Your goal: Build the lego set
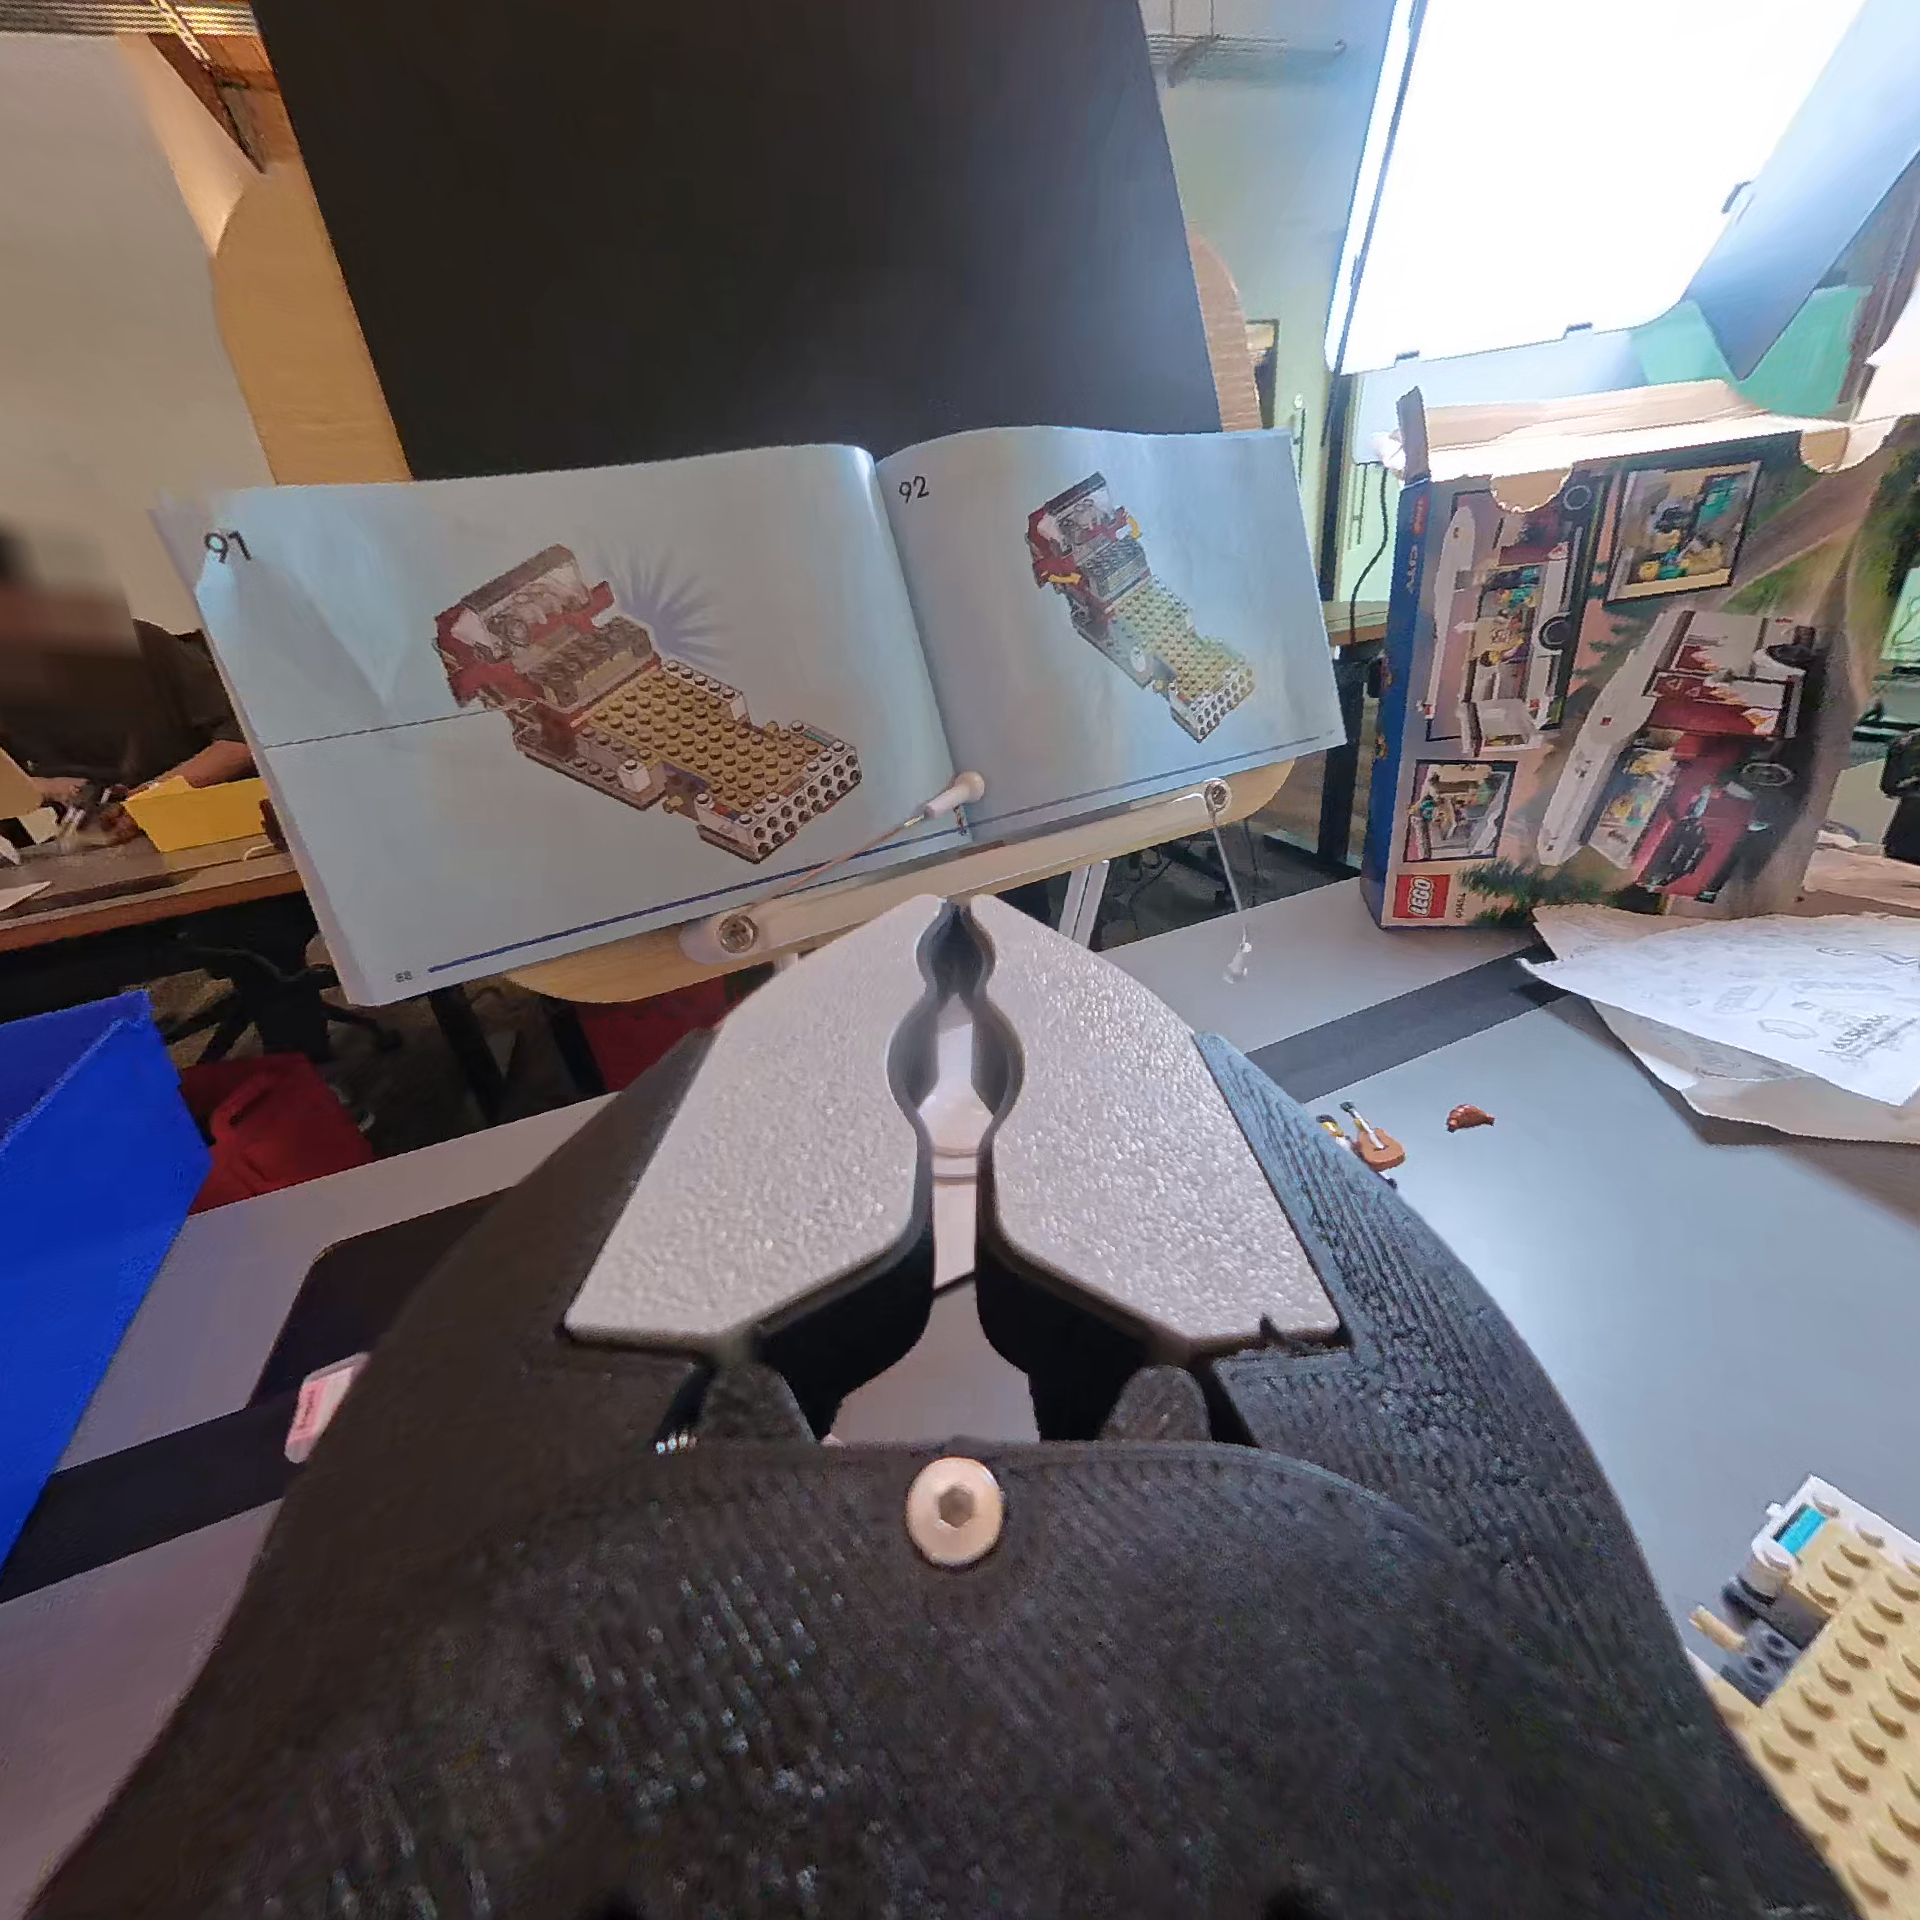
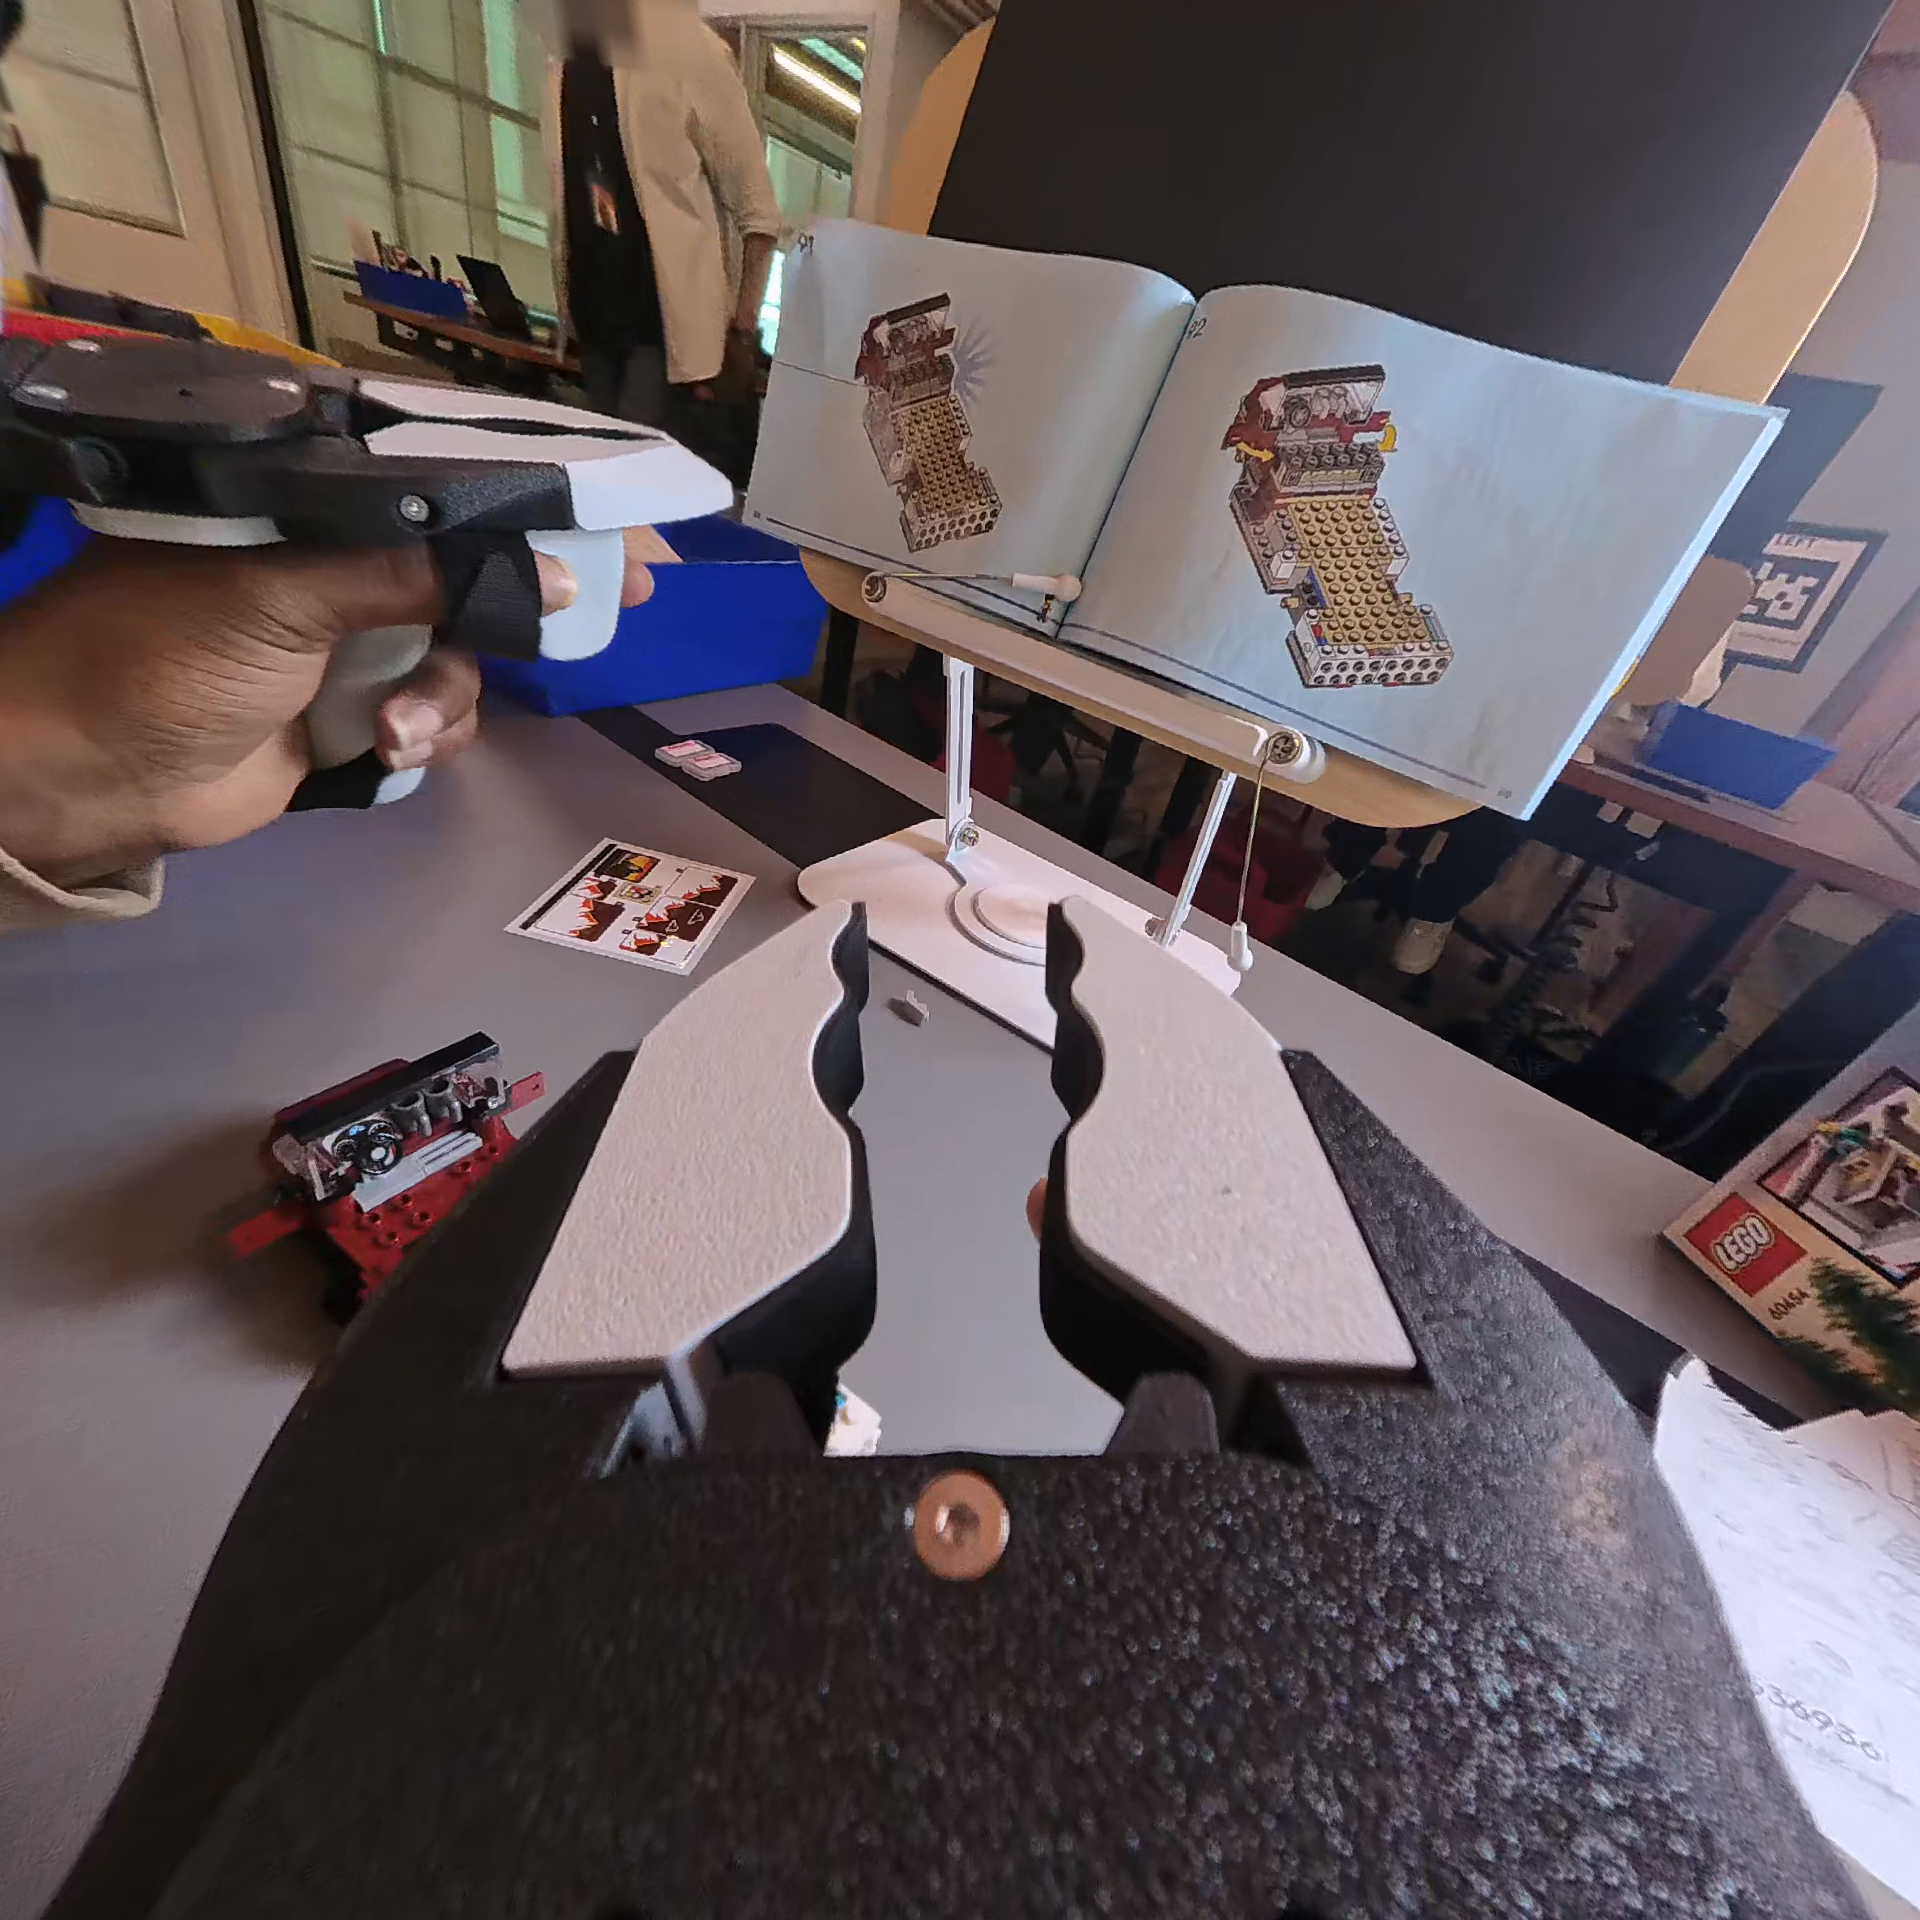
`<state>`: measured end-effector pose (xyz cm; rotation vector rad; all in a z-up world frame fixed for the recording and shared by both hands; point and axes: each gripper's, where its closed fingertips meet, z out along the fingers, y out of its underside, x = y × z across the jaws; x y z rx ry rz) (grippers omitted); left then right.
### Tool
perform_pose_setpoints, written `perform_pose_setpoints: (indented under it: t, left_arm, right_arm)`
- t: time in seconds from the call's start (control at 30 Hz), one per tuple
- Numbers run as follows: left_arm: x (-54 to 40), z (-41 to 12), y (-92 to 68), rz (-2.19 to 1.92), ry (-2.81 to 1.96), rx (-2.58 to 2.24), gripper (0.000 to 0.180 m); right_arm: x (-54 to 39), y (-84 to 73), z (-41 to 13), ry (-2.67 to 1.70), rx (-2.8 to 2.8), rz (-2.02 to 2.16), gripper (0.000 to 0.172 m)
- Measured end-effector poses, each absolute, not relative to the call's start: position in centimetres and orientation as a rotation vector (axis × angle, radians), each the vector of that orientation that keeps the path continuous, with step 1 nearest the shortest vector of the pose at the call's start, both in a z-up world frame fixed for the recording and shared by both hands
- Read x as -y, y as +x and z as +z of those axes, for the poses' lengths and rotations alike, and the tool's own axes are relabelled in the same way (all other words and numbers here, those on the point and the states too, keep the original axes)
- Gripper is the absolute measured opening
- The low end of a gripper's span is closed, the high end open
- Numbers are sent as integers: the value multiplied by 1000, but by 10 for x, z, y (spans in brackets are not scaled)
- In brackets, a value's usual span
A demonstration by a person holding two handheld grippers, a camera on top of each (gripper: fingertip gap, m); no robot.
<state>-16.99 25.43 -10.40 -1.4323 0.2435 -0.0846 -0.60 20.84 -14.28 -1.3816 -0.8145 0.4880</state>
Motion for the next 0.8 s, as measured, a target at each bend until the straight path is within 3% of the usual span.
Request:
perform_pose_setpoints:
  t: [0.33, 0.53, 0.8]
  left_arm:
    - [-168, -148, -168, -258, -1527, -198, 2]
    - [-161, -169, -166, -202, -1542, -292, 10]
    - [-154, -162, -159, -130, -1460, -373, 11]
  right_arm:
    - [-211, -7, -150, -1405, 802, 524, 35]
    - [-204, -14, -157, -1447, 781, 559, 35]
    - [-168, -7, -167, -1449, 734, 569, 34]
